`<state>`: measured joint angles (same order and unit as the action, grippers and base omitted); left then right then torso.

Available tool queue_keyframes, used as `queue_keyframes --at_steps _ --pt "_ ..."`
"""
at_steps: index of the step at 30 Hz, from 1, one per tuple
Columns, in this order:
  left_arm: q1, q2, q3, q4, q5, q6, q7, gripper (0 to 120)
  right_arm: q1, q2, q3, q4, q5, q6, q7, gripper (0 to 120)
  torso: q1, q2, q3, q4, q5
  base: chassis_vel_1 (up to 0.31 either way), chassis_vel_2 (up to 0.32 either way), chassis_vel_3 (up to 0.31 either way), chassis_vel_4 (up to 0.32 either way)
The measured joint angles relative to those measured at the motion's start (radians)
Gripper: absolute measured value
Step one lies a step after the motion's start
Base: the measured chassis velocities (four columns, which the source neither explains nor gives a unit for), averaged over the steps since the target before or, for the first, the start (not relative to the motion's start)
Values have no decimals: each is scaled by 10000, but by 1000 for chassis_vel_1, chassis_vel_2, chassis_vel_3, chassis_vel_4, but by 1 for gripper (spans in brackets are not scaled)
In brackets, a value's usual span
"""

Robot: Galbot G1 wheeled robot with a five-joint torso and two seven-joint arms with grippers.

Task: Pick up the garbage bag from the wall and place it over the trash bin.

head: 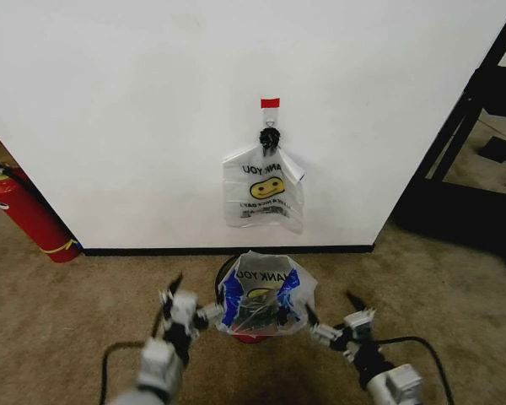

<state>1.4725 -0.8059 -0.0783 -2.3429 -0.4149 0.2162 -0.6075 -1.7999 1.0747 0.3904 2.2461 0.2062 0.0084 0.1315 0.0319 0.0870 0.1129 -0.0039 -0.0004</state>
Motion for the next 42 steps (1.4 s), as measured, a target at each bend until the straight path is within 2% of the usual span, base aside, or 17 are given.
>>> queue_keyframes --at_steps 1,2,3,4,6,8,9,12,15,16,17,20,23,25,29,35,42 --pt "0 0 0 0 0 0 0 100 0 0 0 0 0 0 0 100 0 0 0 0 0 0 0 0 0" --pt "-234 168 -321 -76 -706 137 122 100 228 1 125 -15 204 361 -183 100 0 0 0 5 4 0 0 0 0" --pt "-569 357 -520 -57 -1395 283 284 100 353 11 222 -25 374 598 -336 100 0 0 1 23 6 0 0 0 0" --pt "-983 547 -544 83 -1990 415 431 100 359 59 341 -22 454 776 -439 100 -1 0 0 21 6 0 0 0 0" --pt "-2884 1105 -243 1092 -4033 1092 967 100 282 165 651 -7 589 1158 -657 100 0 -1 2 6 -6 0 0 0 0" --pt "-5343 1360 639 2452 -5820 1749 1699 100 -37 307 967 -8 592 1511 -836 100 1 -1 2 6 5 0 0 0 0" --pt "-5343 1360 639 2452 -5820 1749 1699 100 -37 307 967 -8 592 1511 -836 100 1 -1 2 6 5 0 0 0 0" --pt "-8768 1048 2827 4326 -7430 2613 2714 100 -489 564 1457 20 677 1894 -962 100 1 0 2 9 6 0 0 0 0" --pt "-11134 392 4689 6180 -8064 3061 3480 100 -797 847 1998 256 1011 2011 -1024 100 2 -2 5 -2 2 0 0 0 0" --pt "-11893 109 5229 6854 -8124 3182 3877 100 -918 951 2237 361 1177 2019 -1036 100 3 -2 5 0 4 0 0 0 0" --pt "-11893 109 5229 6854 -8124 3182 3877 100 -918 951 2237 361 1177 2019 -1036 100 3 -2 5 0 4 0 0 0 0" --pt "-13021 -377 6212 7910 -7982 3468 5101 100 -1293 1181 2914 611 1609 2078 -1062 100 2 -1 2 3 5 0 0 0 0" --pt "-13372 -594 6827 8563 -7129 3702 6237 100 -1668 1301 3196 682 1826 2236 -1094 100 2 -1 2 11 4 0 0 0 0" --pt "-13417 -636 6951 8708 -6915 3794 6453 100 -1716 1319 3203 680 1828 2264 -1101 100 2 -1 2 10 5 0 0 0 0" --pt "-13669 -754 7679 9261 -5717 3942 7726 100 -1640 1334 3131 555 1728 2312 -1111 100 1 -1 1 12 7 0 0 0 0" --pt "-13830 -1168 8193 10190 -5071 3950 8512 98 -1522 1207 3085 591 1716 2206 -1090 100 0 -2 1 6 3 0 0 0 0" --pt "-13791 -1297 8141 10296 -5266 4057 8738 96 -1491 1093 3102 379 1681 2045 -925 100 0 -1 1 7 3 0 0 0 0"
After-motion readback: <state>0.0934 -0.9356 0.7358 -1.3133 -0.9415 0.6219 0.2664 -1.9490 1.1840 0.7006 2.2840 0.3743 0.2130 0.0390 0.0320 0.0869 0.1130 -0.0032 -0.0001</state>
